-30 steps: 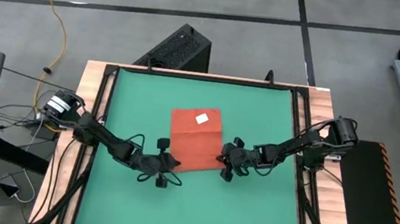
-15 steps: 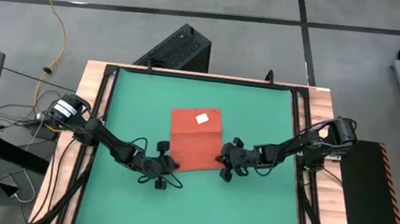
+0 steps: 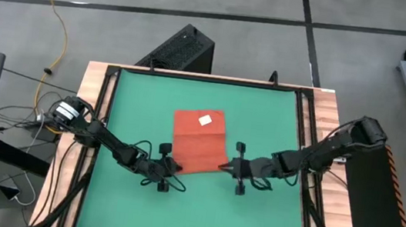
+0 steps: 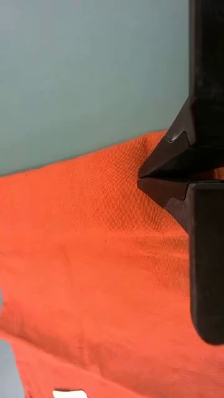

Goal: Roll towel
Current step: Roll the orange microfiber towel

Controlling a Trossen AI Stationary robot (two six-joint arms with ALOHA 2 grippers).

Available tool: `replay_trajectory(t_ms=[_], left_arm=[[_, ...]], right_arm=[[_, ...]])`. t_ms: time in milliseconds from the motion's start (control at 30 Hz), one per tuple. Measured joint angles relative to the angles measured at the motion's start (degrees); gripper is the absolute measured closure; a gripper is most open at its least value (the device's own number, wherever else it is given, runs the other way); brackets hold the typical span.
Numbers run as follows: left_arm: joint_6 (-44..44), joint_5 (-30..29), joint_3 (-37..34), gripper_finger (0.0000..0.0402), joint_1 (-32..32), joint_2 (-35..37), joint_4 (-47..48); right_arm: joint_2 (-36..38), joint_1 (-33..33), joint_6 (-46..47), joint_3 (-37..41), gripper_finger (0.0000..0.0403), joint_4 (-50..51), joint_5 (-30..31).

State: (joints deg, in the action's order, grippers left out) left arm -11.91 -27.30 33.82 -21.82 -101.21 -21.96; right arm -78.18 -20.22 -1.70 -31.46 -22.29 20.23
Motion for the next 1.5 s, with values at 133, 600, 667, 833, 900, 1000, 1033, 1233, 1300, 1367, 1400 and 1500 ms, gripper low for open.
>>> replay_trajectory(t_ms=[133,600,667,833,900,1000,1033,1233,1300,1367,1400,1500], left_arm=[[-0.08,0.01,0.02,0.0401,0.13,0.0,0.43],[-1.26,0.79,0.07,0.0401,0.17,0.09,1.7],[-1.25,0.88,0.04,0.0401,0.17,0.09,1.71],[-1.3,1.15,0.02,0.0401,0.17,0.11,2.35],[-1.34,1.06,0.02,0.0401,0.17,0.11,2.93],[-1.41,1.18,0.07,0.0401,0.17,0.11,3.56],[-1.4,1.19,0.07,0.0401,0.17,0.11,3.64],[-1.08,1.75,0.04,0.0401,0.17,0.07,3.83],[-1.06,1.8,0.04,0.0401,0.17,0.07,3.83],[-1.06,2.16,0.02,0.0401,0.19,0.07,3.71],[-1.08,2.24,0.02,0.0401,0.22,0.07,3.64],[-1.26,2.42,-0.03,0.0401,0.22,0.04,3.33]], right_arm=[[-2.27,-0.51,-3.14,0.04,0.0306,0.29,-0.62],[-16.72,3.05,-8.93,0.02,0.0134,-3.74,-2.3],[-18.19,4.41,-8.85,0.01,0.0134,-4.26,-2.37],[-20.17,7.36,-8.15,-0.11,0.0133,-4.31,-3.01],[-20.26,8.18,-7.61,-0.02,0.0133,-3.21,-3.78],[-20.26,9.28,-5.56,0.75,0.0135,-0.92,-4.03],[-20.26,9.58,-4.74,1.0,0.0138,-0.39,-3.45],[-20.22,10.5,-0.91,3.95,0.0185,-0.45,0.44],[-20.26,10.35,0.05,4.15,0.0211,-0.49,1.19],[-20.3,10.01,-0.03,4.19,0.0239,-0.61,1.47],[-20.35,9.73,-0.31,4.31,0.0253,-1.05,1.53],[-20.45,9.04,-0.47,4.39,0.0289,-1.59,2.16]])
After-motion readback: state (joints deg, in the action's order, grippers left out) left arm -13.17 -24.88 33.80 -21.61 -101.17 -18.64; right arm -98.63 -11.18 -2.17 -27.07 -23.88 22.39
